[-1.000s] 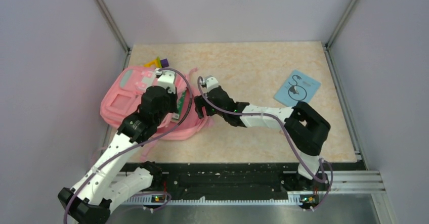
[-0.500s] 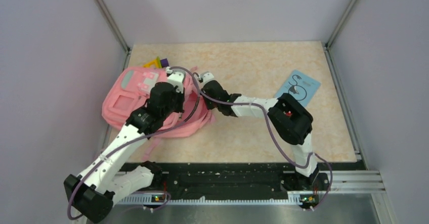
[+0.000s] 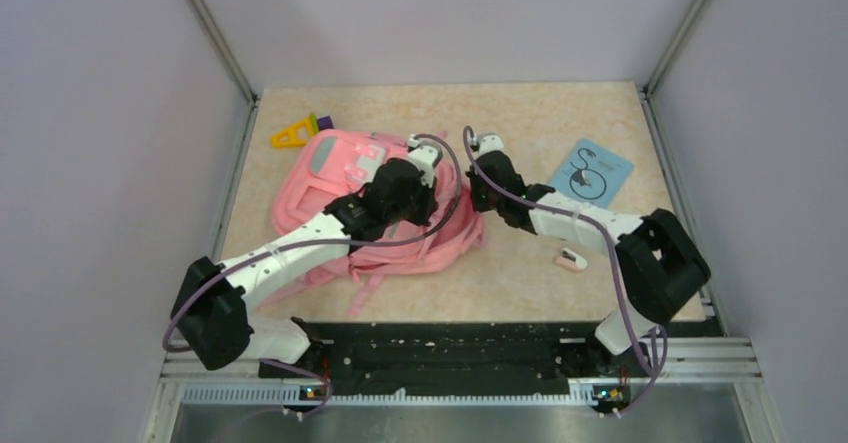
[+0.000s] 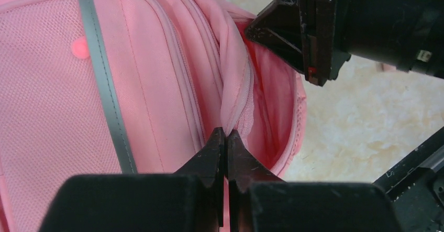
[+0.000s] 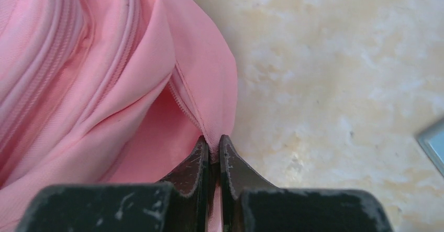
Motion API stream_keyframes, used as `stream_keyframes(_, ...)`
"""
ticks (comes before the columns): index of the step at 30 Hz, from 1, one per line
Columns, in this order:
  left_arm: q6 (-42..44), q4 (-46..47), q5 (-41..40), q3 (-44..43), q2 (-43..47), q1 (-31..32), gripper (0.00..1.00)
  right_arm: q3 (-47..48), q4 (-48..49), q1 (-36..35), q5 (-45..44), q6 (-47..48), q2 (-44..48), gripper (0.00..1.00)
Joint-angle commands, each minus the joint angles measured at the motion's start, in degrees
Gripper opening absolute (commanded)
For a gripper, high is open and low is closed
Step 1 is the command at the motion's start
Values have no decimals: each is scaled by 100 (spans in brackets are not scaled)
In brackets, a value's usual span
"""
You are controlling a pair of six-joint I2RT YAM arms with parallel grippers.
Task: Pack the student bag
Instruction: Move the student bag to the center of the board.
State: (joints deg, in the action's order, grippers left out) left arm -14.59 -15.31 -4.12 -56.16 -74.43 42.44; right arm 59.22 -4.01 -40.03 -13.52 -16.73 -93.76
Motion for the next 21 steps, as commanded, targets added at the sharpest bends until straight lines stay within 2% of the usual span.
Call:
stream_keyframes(1, -178, 1082, -150, -351, -463, 119, 0, -493, -253, 138, -437, -281, 863, 0)
stream_keyframes(3, -114, 1113, -213, -366, -541, 165, 0, -680, -208, 145, -320, -374, 1018, 0)
stream_keyframes(4, -94, 1047, -301, -377, -516, 195, 8, -734, -223, 145, -269, -409, 1054, 0)
stream_keyframes(5, -84, 956, -404, -364, -455, 233, 21, -773, -223, 145, -241, -436, 1082, 0)
stream_keyframes(6, -81, 795, -536, -353, -342, 287, 39, -794, -245, 145, -219, -469, 1098, 0)
stream_keyframes(8, -88, 462, -852, -281, -49, 410, 62, -826, -271, 145, -194, -505, 1125, 0)
stream_keyframes(9, -92, 287, -1050, -215, 123, 493, 70, -846, -261, 145, -180, -529, 1142, 0)
stream_keyframes(11, -186, -71, -1392, -42, 528, 664, 74, -904, -198, 152, -184, -574, 1169, 0)
stream_keyframes(14, -714, -670, -1661, 279, 1151, 850, 76, -955, -98, 158, -151, -632, 1147, 0)
stream_keyframes(21, -2548, -2097, -1615, 1180, 2345, 985, 76, -973, 18, 226, 75, -656, 1054, 0)
